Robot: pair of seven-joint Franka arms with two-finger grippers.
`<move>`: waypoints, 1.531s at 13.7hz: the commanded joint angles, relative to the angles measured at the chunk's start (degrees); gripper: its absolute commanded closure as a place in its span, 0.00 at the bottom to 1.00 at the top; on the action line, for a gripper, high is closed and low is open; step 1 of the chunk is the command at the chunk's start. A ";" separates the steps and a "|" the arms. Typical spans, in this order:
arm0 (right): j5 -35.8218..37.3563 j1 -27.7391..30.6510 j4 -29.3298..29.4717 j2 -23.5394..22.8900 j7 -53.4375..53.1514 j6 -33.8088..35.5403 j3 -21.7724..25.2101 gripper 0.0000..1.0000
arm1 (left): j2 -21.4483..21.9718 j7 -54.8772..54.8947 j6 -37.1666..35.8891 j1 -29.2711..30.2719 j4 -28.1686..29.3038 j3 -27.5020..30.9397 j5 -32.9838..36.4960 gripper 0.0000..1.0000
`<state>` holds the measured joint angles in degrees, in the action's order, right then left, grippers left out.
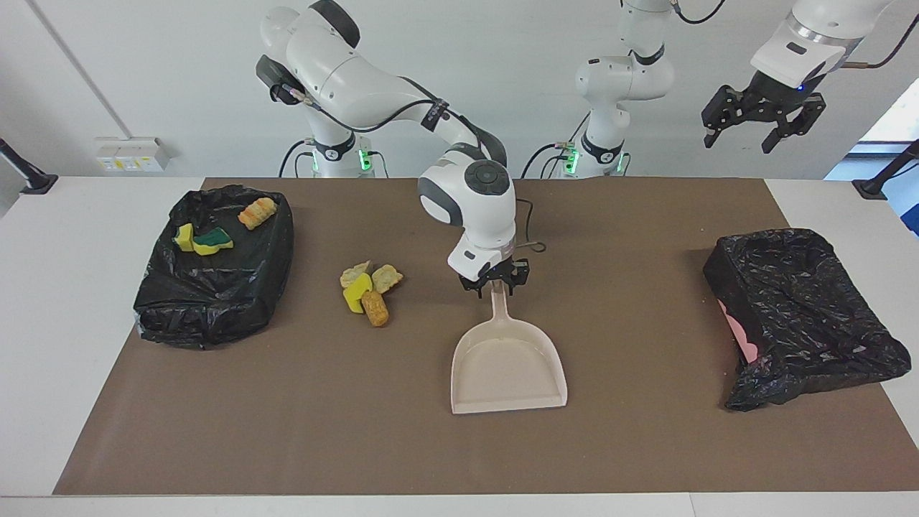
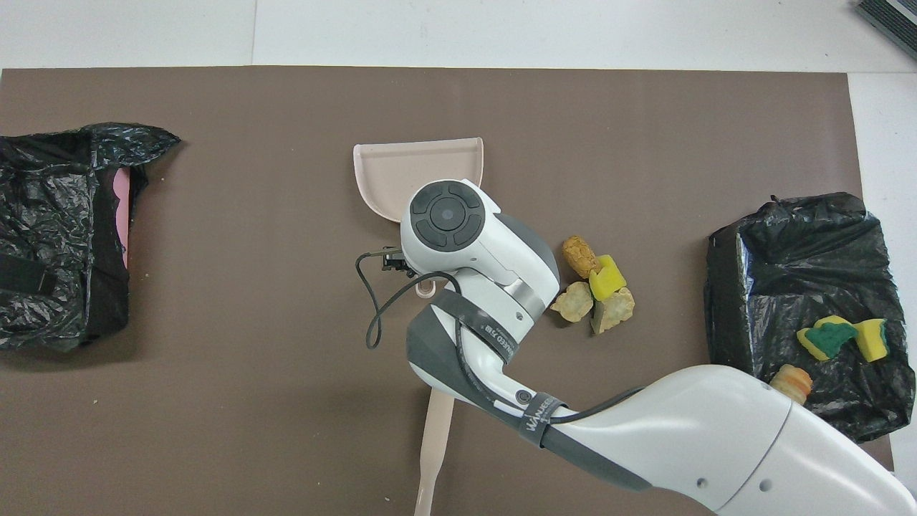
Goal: Sweep and dump trash in bin
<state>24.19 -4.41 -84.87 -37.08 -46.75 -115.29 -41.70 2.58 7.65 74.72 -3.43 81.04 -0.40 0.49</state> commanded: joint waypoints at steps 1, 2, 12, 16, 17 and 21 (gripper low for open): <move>-0.28 4.91 -2.32 4.55 2.27 6.45 -3.72 0.00 | 1.29 0.08 0.96 -0.35 1.49 0.14 -0.23 0.00; -1.42 8.42 -2.32 4.82 3.67 9.44 -7.48 0.00 | 1.20 -0.09 1.13 -0.44 1.41 0.05 -0.32 0.00; -1.78 28.82 -19.78 9.57 -20.20 20.91 -41.68 0.00 | -4.06 -8.96 15.53 -6.31 1.32 -0.83 -0.58 0.00; -1.87 38.07 -33.58 7.90 -24.43 8.35 -50.05 0.00 | -10.47 -11.86 22.29 -12.38 1.49 -0.83 -0.23 0.00; -1.87 38.07 -36.05 7.55 -26.09 5.80 -50.06 0.00 | -11.62 -13.52 24.40 -13.44 2.19 -0.74 -0.32 0.00; -1.78 37.63 -44.75 7.11 -35.13 -4.22 -50.23 0.00 | -17.33 -19.58 32.85 -18.18 3.95 -0.74 -0.23 0.00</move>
<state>22.93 31.88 -125.72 -29.55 -76.94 -115.26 -90.21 -12.56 -8.39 104.47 -18.78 84.30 -2.10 0.26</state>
